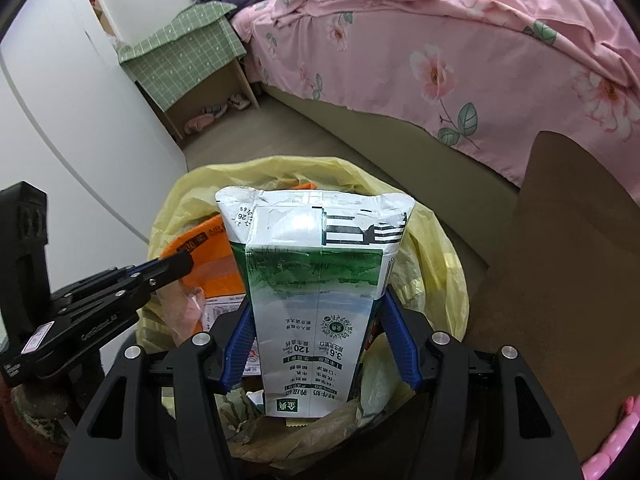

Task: Collect trash
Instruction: 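Open the left tool over the bin while the right tool drops the carton in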

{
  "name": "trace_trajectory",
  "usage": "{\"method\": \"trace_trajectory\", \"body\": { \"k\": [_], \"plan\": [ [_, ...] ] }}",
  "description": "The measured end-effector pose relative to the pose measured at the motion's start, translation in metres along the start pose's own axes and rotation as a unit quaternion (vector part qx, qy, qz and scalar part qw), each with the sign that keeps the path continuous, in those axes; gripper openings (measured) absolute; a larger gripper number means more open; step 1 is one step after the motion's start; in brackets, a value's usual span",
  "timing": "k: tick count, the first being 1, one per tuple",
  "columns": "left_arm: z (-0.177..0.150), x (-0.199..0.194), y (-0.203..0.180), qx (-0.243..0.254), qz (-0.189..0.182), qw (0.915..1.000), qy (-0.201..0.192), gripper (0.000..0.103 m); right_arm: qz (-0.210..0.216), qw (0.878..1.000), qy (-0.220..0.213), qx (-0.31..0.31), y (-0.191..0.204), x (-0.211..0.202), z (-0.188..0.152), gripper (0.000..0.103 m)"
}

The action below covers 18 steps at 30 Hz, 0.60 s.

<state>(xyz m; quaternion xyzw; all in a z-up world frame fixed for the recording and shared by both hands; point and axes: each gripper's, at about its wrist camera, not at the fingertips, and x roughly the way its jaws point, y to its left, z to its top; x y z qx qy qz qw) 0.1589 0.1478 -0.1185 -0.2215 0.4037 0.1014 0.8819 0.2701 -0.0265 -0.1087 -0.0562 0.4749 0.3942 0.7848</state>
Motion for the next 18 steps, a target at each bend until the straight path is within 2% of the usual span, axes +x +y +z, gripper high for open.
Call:
{"method": "trace_trajectory", "body": {
  "k": [2,5,7,8,10,14,18],
  "plan": [
    [0.001,-0.003,-0.001,-0.004,-0.011,0.9999,0.0,0.01,0.006,1.0,-0.008,0.007,-0.001,-0.006,-0.003,0.057],
    [0.002,-0.014,-0.003,-0.004,-0.022,0.9997,-0.01,0.022,0.009,1.0,-0.016,0.018,-0.001,-0.015,-0.007,0.058],
    [0.003,-0.023,-0.001,-0.011,-0.029,0.9993,-0.019,0.041,0.009,0.999,-0.029,0.029,-0.002,-0.024,-0.011,0.059],
    [0.004,-0.029,0.0,-0.016,-0.034,0.999,-0.026,0.044,0.009,0.999,-0.036,0.035,-0.003,-0.03,-0.013,0.059],
    [0.006,-0.041,0.001,-0.019,-0.032,0.9986,-0.038,0.059,0.004,0.998,-0.046,0.038,-0.002,-0.04,-0.016,0.059],
    [0.006,-0.061,-0.006,-0.009,-0.037,0.998,-0.052,0.065,-0.024,0.997,-0.072,0.027,0.005,-0.064,-0.025,0.06],
    [0.004,-0.077,-0.016,0.003,-0.038,0.9973,-0.063,0.067,-0.02,0.997,-0.079,0.007,0.014,-0.073,-0.021,0.06]
  ]
}}
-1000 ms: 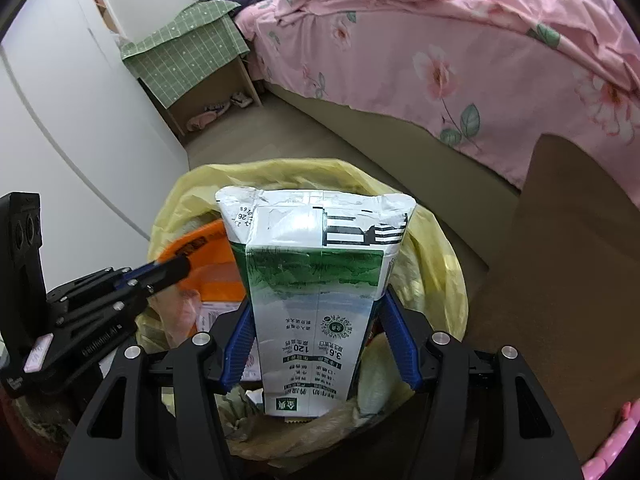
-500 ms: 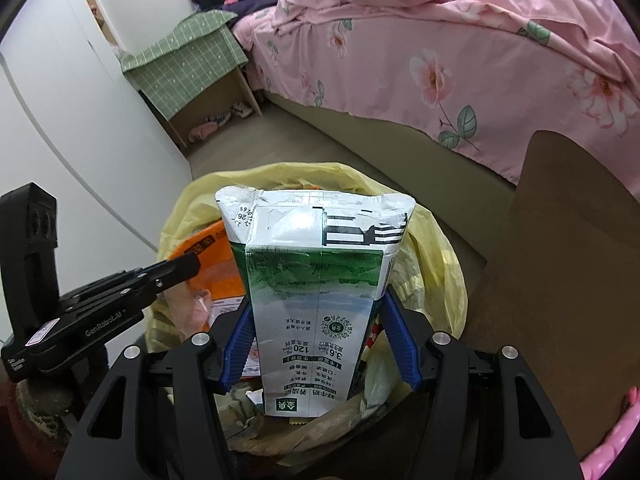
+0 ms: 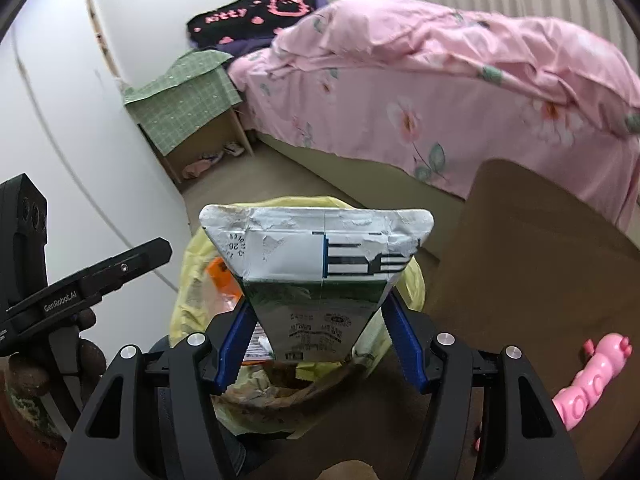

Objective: Collect trash

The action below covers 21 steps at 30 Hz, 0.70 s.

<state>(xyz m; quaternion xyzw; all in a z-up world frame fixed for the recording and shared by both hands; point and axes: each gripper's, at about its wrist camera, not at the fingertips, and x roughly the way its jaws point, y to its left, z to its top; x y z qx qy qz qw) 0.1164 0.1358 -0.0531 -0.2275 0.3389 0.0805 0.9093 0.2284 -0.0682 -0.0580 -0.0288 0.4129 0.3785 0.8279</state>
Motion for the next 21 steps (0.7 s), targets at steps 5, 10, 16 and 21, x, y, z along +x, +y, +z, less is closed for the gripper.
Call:
{"method": "trace_trajectory", "body": {
  "k": [5,10,16,21],
  "plan": [
    [-0.006,-0.017,-0.011,0.014,-0.012,0.9998,0.001,0.067,-0.004,0.998,0.057,0.0,0.0,0.028,0.004,0.06],
    [-0.016,-0.043,-0.022,0.042,-0.04,0.9983,-0.006,0.067,-0.036,0.988,0.15,-0.006,-0.002,0.057,-0.008,0.06],
    [-0.022,-0.05,-0.023,0.043,-0.048,0.9979,-0.004,0.067,-0.03,0.984,0.164,-0.06,0.013,0.059,-0.011,0.06],
    [-0.029,-0.053,-0.026,0.053,-0.053,0.9972,0.002,0.068,-0.063,0.991,0.082,-0.083,0.027,0.014,-0.018,0.06]
  ]
}}
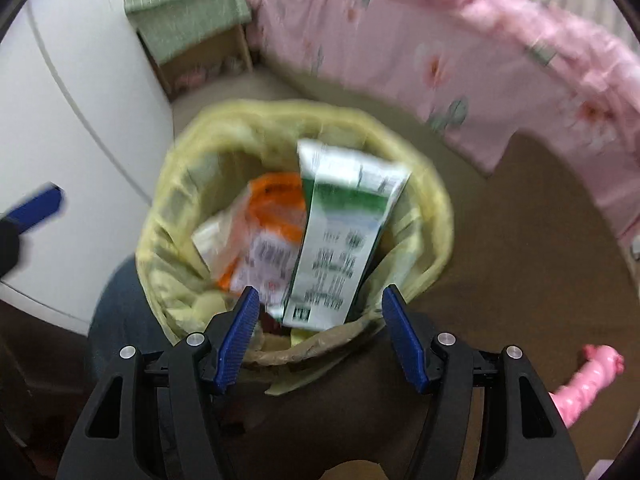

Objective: Collect trash

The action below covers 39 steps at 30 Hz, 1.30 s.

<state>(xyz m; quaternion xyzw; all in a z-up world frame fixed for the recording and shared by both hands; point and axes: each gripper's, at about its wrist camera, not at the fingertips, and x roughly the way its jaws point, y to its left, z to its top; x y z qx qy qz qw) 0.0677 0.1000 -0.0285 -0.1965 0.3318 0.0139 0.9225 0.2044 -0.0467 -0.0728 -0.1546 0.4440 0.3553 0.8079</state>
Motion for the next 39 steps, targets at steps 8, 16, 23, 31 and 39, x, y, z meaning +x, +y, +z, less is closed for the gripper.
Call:
{"method": "trace_trajectory", "body": {
  "k": [8,16,23,31,39],
  "plan": [
    [-0.02,-0.012,-0.034,0.092,0.024,0.9955,0.002,0.068,-0.059,0.986,-0.12,0.095,-0.004,-0.111,-0.068,0.06],
    [-0.042,-0.029,-0.066,0.127,0.041,0.9908,0.026,0.068,-0.122,0.961,-0.162,0.187,-0.002,-0.176,-0.124,0.06],
    [-0.05,-0.055,-0.082,0.158,0.044,0.9864,0.011,0.068,-0.151,0.957,-0.163,0.185,0.023,-0.189,-0.146,0.06],
    [-0.052,-0.067,-0.076,0.152,0.062,0.9864,0.0,0.068,-0.154,0.961,-0.158,0.169,0.042,-0.183,-0.145,0.06],
    [-0.05,-0.071,-0.071,0.144,0.066,0.9874,-0.008,0.068,-0.155,0.96,-0.161,0.168,0.044,-0.184,-0.142,0.06]
  ]
}}
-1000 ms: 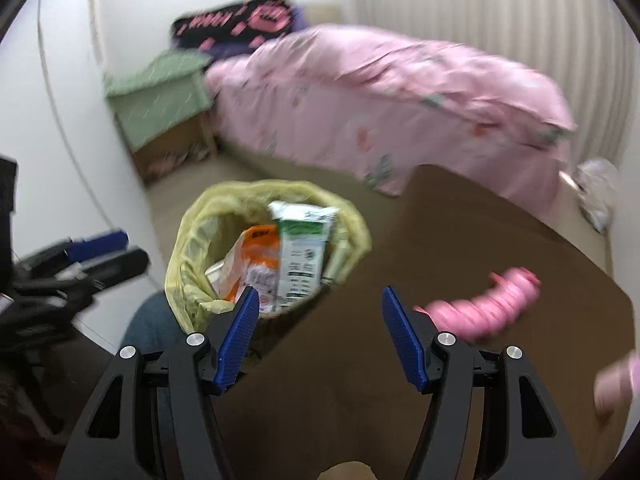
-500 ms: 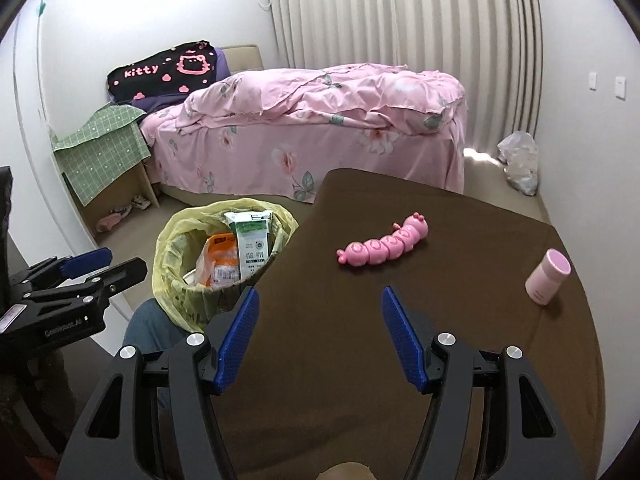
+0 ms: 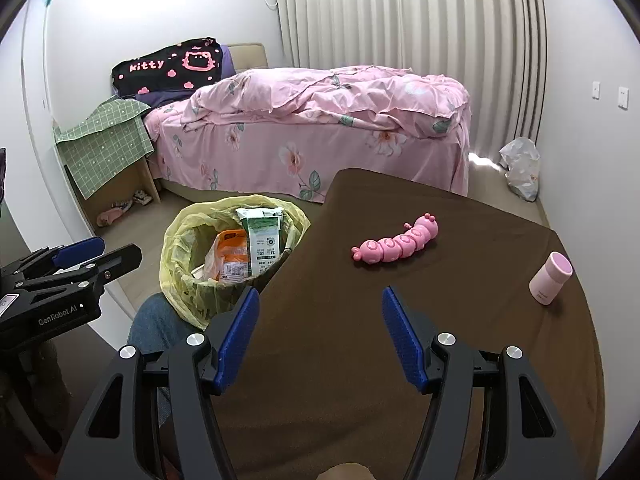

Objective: Collect trash

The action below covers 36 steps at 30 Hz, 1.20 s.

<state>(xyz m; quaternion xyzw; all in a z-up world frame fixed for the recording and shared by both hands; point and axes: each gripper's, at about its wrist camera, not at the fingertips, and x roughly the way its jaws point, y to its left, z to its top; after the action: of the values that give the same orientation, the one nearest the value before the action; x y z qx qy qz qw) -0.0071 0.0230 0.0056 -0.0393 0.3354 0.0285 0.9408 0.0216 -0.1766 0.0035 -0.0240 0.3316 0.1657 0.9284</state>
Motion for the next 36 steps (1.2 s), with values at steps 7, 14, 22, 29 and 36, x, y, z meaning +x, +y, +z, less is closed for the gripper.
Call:
{"method": "trace_trajectory", "body": {
  "k": [7,14,22,29,36],
  "plan": [
    [0.0,-0.0001,-0.0003,0.0,0.0,1.0,0.0,0.068,0.0,1.0,0.0,0.002,0.0004,0.0002,-0.0009,0.06],
    [-0.0001,-0.0004,-0.0012,0.001,0.001,1.0,-0.001,0.068,-0.001,1.0,0.0,0.003,0.0,0.0004,-0.0014,0.06],
    [-0.0001,-0.0003,-0.0018,0.002,-0.004,1.0,-0.001,0.068,-0.006,1.0,-0.011,0.007,-0.0017,-0.0065,-0.0008,0.06],
    [-0.0005,-0.0012,-0.0033,0.007,-0.006,1.0,-0.002,0.068,-0.009,1.0,-0.012,0.01,-0.0026,-0.0072,-0.0007,0.06],
    [-0.0004,-0.001,-0.0034,0.009,-0.009,0.9999,-0.002,0.068,-0.009,1.0,-0.012,0.01,-0.0036,-0.0071,-0.001,0.06]
  ]
}}
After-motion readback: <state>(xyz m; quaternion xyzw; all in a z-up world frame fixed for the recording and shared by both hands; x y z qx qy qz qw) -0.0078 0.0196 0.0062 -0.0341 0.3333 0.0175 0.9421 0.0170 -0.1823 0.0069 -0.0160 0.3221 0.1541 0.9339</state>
